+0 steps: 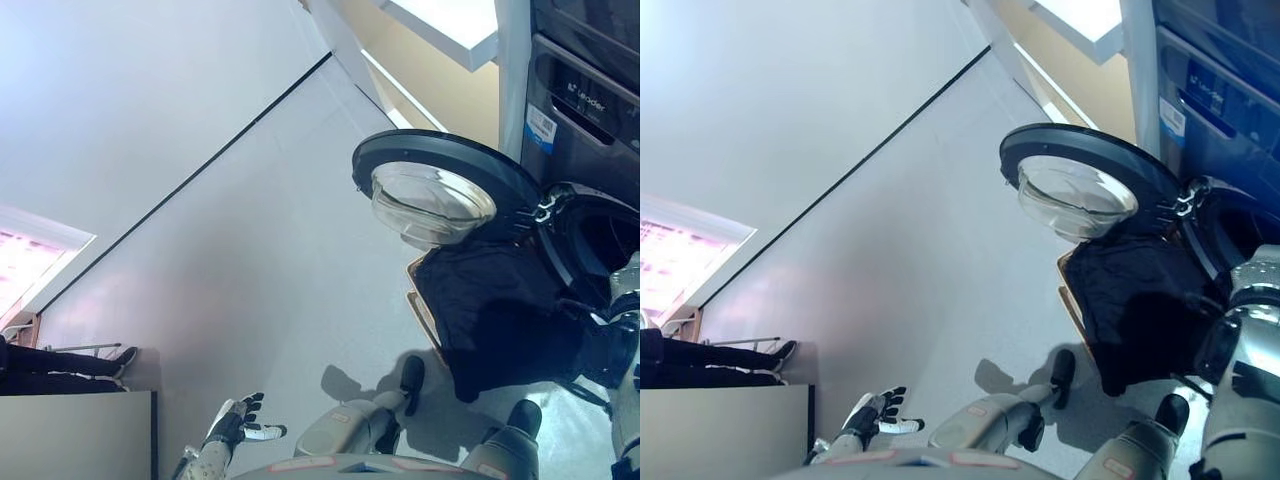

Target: Put the clothes in the basket into the washing machine.

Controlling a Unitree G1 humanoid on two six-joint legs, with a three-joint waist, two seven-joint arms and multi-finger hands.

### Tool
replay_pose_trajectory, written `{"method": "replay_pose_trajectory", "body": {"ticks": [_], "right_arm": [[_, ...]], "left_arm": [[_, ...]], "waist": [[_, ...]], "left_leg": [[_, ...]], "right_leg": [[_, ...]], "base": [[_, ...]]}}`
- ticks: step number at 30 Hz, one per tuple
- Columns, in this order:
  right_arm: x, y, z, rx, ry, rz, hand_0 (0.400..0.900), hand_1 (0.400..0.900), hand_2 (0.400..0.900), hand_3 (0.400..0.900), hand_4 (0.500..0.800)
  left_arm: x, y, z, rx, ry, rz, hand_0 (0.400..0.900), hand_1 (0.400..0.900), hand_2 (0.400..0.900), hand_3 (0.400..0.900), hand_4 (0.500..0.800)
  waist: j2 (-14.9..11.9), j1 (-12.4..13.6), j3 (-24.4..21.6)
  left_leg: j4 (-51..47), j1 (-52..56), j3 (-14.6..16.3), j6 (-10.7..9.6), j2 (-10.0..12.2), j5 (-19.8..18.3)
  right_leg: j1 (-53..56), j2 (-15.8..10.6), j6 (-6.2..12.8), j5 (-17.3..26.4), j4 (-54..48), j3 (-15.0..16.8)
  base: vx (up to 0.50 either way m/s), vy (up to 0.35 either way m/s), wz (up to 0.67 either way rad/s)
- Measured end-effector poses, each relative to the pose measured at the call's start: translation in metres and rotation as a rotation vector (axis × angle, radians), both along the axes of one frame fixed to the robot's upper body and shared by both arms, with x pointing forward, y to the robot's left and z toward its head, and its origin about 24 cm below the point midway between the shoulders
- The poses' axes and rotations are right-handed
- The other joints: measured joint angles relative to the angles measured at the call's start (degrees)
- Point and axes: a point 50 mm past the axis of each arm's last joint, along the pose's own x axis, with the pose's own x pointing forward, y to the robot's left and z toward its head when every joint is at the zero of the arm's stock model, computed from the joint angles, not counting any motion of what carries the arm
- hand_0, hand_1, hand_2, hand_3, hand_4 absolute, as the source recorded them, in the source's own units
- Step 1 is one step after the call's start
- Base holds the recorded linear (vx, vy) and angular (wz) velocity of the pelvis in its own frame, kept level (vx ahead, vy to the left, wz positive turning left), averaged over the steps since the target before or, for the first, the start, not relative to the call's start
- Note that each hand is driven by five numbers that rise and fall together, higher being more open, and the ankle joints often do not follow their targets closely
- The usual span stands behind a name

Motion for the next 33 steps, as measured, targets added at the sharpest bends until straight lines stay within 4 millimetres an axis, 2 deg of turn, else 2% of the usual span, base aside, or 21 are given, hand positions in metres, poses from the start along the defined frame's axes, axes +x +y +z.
{"method": "replay_pose_trajectory", "body": {"ticks": [3, 10, 15, 18, 23, 26, 28, 30, 33], "right_arm": [[0.001, -0.001, 0.000, -0.005, 0.002, 0.052, 0.900, 0.900, 0.900, 0.900, 0.800], [0.004, -0.001, -0.003, -0.031, 0.024, 0.116, 0.900, 0.900, 0.900, 0.900, 0.800], [0.006, 0.009, -0.025, -0.035, 0.097, 0.193, 0.900, 0.900, 0.900, 0.900, 0.800], [0.010, 0.029, -0.061, 0.010, 0.187, 0.294, 0.900, 0.900, 0.900, 0.900, 0.800], [-0.006, 0.073, -0.139, 0.102, 0.445, 0.501, 0.900, 0.900, 0.900, 0.900, 0.800], [-0.032, 0.101, -0.184, 0.203, 0.587, 0.600, 0.900, 0.900, 0.900, 0.900, 0.800], [-0.049, 0.112, -0.204, 0.187, 0.715, 0.679, 0.900, 0.900, 0.900, 0.900, 0.800], [-0.060, 0.128, -0.220, 0.162, 0.818, 0.780, 0.900, 0.900, 0.900, 0.900, 0.800], [-0.086, 0.148, -0.244, 0.053, 1.033, 0.988, 0.900, 0.900, 0.900, 0.900, 0.800]], "left_arm": [[0.003, -0.002, 0.000, -0.004, -0.007, -0.014, 0.900, 0.900, 0.900, 0.900, 0.800], [0.001, -0.002, -0.001, -0.002, 0.007, -0.013, 0.900, 0.900, 0.900, 0.900, 0.800], [-0.002, -0.010, -0.007, -0.018, 0.042, -0.004, 0.900, 0.900, 0.900, 0.900, 0.800], [-0.002, -0.015, -0.009, -0.031, 0.057, -0.004, 0.900, 0.900, 0.900, 0.900, 0.800], [0.000, -0.013, -0.011, -0.021, 0.079, -0.003, 0.900, 0.900, 0.900, 0.900, 0.800], [0.005, -0.012, -0.012, -0.019, 0.085, 0.011, 0.900, 0.900, 0.900, 0.900, 0.800], [0.007, -0.011, -0.012, -0.018, 0.086, 0.031, 0.900, 0.900, 0.900, 0.900, 0.800], [-0.001, -0.007, -0.018, 0.001, 0.128, 0.078, 0.900, 0.900, 0.900, 0.900, 0.800], [0.003, 0.002, -0.020, 0.031, 0.167, 0.139, 0.900, 0.900, 0.900, 0.900, 0.800]], "waist": [[0.0, -0.2, 0.0], [0.0, -0.6, 0.0], [-0.5, -1.0, 0.4], [-2.2, -1.9, 1.1], [-6.4, -3.1, 1.0], [-8.6, -3.8, 1.6], [-9.4, -4.7, 1.5], [-11.1, -5.8, 1.3], [-15.1, -8.0, 1.3]], "left_leg": [[-0.1, -0.1, -0.2, -0.6, -0.1, -0.4], [0.0, -0.1, -0.2, -0.2, -0.1, -0.2], [0.2, 1.0, -0.3, -0.3, 0.1, -0.2], [0.2, 1.8, -0.3, -0.5, 0.4, -0.4], [0.0, 2.0, -0.1, -0.8, 0.8, -0.9], [-0.1, 3.6, -0.2, -1.0, 1.2, -1.2], [0.1, 4.0, -0.3, -1.1, 1.4, -1.5], [0.1, 4.1, 0.4, -1.2, 2.1, -1.7], [0.0, 5.7, 2.1, -1.8, 3.6, -2.3]], "right_leg": [[0.0, -0.1, -0.02, 0.0, 0.1, -0.2], [-0.4, -0.3, -0.36, -0.3, 0.8, -0.2], [0.9, 0.0, -0.23, -0.7, 0.7, -0.3], [1.5, 0.3, -0.47, -1.3, 0.9, -0.2], [1.6, 0.7, -0.61, -1.2, 0.7, 0.1], [3.6, 1.2, -0.91, -1.0, -0.2, -0.4], [4.5, 1.5, -1.03, -0.9, -0.7, -0.7], [4.9, 2.2, -1.33, -0.6, -1.7, -0.4], [6.5, 4.1, -1.97, 0.4, -4.0, 0.5]], "base": [[0.02, 0.002, 0.00], [0.01, 0.005, -0.01], [0.03, 0.005, -0.07], [-0.02, 0.008, -0.08], [0.03, -0.030, -0.04], [0.01, -0.027, -0.03], [0.01, -0.054, -0.18], [0.03, -0.079, -0.27], [0.06, -0.016, -0.34]]}}
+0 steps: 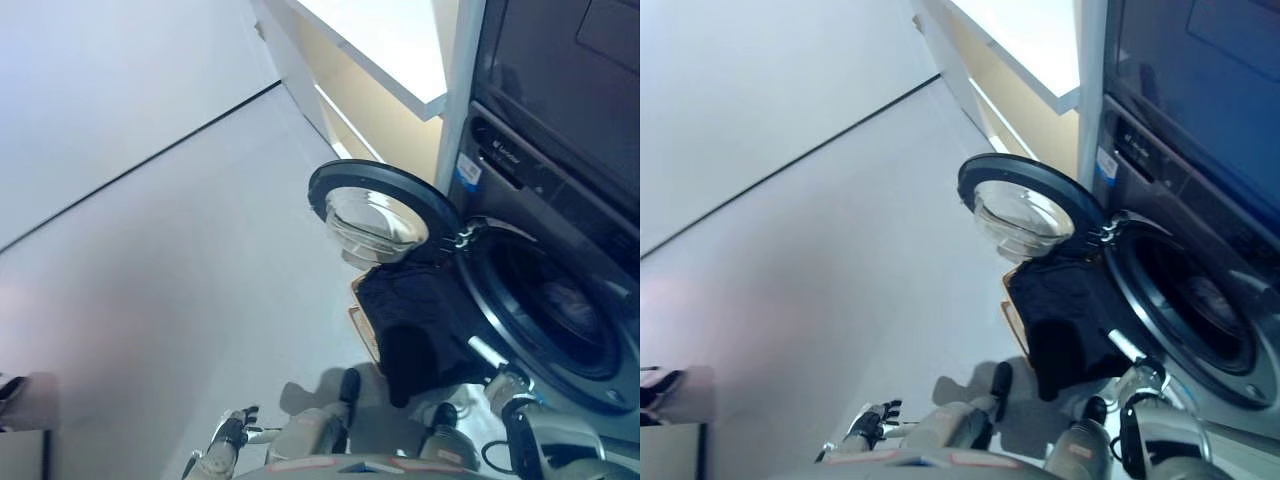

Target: Put the clothes in the basket into the washing machine.

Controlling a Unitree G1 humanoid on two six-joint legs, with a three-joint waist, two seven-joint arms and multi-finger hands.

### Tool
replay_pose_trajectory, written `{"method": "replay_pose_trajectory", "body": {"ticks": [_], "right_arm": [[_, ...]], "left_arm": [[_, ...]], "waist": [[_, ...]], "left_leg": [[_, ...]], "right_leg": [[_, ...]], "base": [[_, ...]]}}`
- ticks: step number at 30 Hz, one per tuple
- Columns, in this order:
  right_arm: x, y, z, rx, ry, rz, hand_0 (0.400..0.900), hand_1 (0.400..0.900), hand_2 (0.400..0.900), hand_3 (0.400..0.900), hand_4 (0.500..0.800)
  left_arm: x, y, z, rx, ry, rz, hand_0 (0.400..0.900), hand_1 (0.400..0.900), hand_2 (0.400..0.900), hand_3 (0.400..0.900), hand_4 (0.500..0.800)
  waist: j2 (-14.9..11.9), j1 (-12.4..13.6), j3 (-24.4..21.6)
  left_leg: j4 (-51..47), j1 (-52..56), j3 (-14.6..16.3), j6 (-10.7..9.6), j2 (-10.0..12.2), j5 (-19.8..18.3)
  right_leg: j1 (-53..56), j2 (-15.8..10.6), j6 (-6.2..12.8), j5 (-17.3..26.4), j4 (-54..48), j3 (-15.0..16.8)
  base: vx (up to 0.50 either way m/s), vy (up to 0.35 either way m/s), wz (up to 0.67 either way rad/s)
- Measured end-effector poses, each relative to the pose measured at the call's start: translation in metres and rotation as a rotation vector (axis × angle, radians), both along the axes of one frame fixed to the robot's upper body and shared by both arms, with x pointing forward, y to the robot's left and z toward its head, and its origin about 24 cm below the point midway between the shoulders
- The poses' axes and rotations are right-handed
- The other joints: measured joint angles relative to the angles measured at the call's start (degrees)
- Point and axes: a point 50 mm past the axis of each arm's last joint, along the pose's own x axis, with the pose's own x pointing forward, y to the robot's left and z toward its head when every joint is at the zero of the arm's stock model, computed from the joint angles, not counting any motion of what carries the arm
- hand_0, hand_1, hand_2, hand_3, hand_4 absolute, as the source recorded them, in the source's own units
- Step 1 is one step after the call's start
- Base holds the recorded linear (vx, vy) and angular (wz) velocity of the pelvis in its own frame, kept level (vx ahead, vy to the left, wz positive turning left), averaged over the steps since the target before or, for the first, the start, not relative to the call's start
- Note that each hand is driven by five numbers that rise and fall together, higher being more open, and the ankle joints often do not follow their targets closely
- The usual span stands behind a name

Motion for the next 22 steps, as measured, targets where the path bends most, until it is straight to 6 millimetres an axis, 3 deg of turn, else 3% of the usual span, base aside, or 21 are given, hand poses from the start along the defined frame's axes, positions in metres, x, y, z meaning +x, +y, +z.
{"method": "replay_pose_trajectory", "body": {"ticks": [3, 7, 9, 13, 16, 18, 22], "right_arm": [[-0.032, 0.005, -0.016, -0.105, 0.191, 0.241, 0.900, 0.900, 0.900, 0.900, 0.800], [-0.096, 0.014, -0.037, -0.209, 0.498, 0.614, 0.900, 0.900, 0.900, 0.900, 0.800], [-0.123, 0.020, -0.043, -0.176, 0.578, 0.681, 0.900, 0.900, 0.900, 0.900, 0.800], [-0.177, 0.029, -0.050, -0.034, 0.700, 0.630, 0.900, 0.900, 0.900, 0.900, 0.800], [-0.192, 0.030, -0.051, 0.032, 0.732, 0.558, 0.900, 0.900, 0.900, 0.900, 0.800], [-0.191, 0.029, -0.051, 0.035, 0.727, 0.544, 0.900, 0.900, 0.900, 0.900, 0.800], [-0.185, 0.031, -0.051, 0.044, 0.704, 0.557, 0.900, 0.900, 0.900, 0.900, 0.800]], "left_arm": [[-0.010, 0.014, -0.002, 0.073, 0.026, 0.059, 0.900, 0.900, 0.900, 0.900, 0.800], [-0.020, 0.024, -0.004, 0.137, 0.084, 0.025, 0.900, 0.900, 0.900, 0.900, 0.800], [-0.029, 0.028, -0.006, 0.161, 0.121, -0.002, 0.900, 0.900, 0.900, 0.900, 0.800], [-0.039, 0.028, -0.008, 0.160, 0.176, -0.052, 0.900, 0.900, 0.900, 0.900, 0.800], [-0.045, 0.029, -0.009, 0.154, 0.213, -0.059, 0.900, 0.900, 0.900, 0.900, 0.800], [-0.044, 0.028, -0.009, 0.153, 0.215, -0.074, 0.900, 0.900, 0.900, 0.900, 0.800], [-0.042, 0.027, -0.009, 0.140, 0.213, -0.082, 0.900, 0.900, 0.900, 0.900, 0.800]], "waist": [[-4.5, -2.7, -1.5], [-9.4, -4.5, -4.4], [-10.3, -5.2, -5.5], [-10.4, -6.7, -7.6], [-9.4, -8.1, -8.6], [-9.0, -8.7, -8.9], [-9.5, -9.3, -10.2]], "left_leg": [[0.0, 1.7, 1.2, -0.6, 1.4, -0.9], [0.0, 5.6, 2.8, -0.7, 2.5, -3.0], [0.0, 7.5, 3.3, -0.6, 2.7, -3.9], [-0.1, 10.7, 5.4, -0.3, 2.7, -5.2], [-0.5, 12.5, 7.4, -0.1, 2.8, -5.6], [-0.8, 14.2, 9.0, -0.2, 3.0, -6.1], [-1.0, 15.1, 10.1, -0.4, 3.5, -6.6]], "right_leg": [[2.4, 1.4, -0.19, 0.9, -2.6, 0.1], [6.4, 2.8, -0.56, 0.8, -4.9, 1.0], [8.5, 3.2, -0.63, 0.9, -6.0, 1.6], [11.0, 3.3, -0.60, 0.9, -7.3, 3.3], [11.7, 3.5, -0.33, 1.2, -7.6, 5.3], [12.4, 3.8, -0.31, 1.2, -8.0, 6.8], [13.1, 4.2, -0.33, 1.5, -8.3, 6.8]], "base": [[0.03, -0.006, -0.22], [0.07, -0.008, -0.23], [0.07, -0.001, -0.25], [0.05, -0.005, -0.34], [0.04, -0.013, -0.41], [0.02, -0.016, -0.25], [0.00, -0.020, -0.10]]}}
